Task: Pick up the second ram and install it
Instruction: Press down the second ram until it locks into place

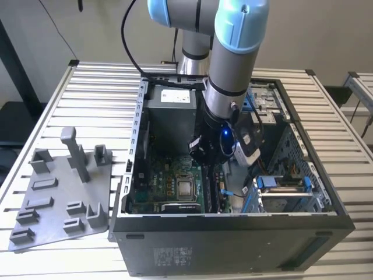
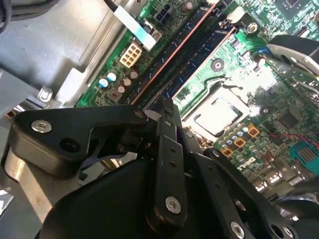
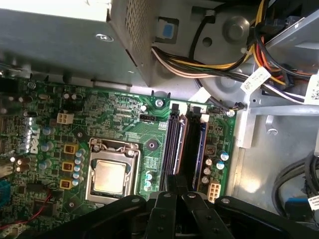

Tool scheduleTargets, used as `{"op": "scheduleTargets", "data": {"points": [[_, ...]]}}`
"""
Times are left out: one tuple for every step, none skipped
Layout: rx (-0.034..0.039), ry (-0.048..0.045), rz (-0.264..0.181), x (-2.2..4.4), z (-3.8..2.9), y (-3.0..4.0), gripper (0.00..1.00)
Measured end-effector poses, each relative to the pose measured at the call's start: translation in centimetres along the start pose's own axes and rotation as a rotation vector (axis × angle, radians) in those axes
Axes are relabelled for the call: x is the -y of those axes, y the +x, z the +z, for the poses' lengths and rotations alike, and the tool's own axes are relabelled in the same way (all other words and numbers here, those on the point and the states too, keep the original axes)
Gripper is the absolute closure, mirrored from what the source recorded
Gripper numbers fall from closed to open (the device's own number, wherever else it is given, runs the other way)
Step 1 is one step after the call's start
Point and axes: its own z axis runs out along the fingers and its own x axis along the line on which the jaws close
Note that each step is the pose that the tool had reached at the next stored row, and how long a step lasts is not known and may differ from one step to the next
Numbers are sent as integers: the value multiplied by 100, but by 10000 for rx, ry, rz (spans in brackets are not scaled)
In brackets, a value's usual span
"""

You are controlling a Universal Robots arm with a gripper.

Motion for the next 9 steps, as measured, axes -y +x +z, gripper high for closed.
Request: {"op": "scheduleTargets", "data": {"points": [[4,-7,-2,-1,4,0,89],[7,-13,-3,-2,3,-1,89],[12,-29,-3,-6,-16,-2,89],[19,-47,-3,-10,-55,-3,89],[12,-28,-2,-8,-106,-1,89],[7,-16,-2,-6,-155,1,89],[9,-22,-2,-8,-198,1,89],[8,-20,-2,-9,-248,1,89],[8,-20,-3,-10,-294,2,89]]}}
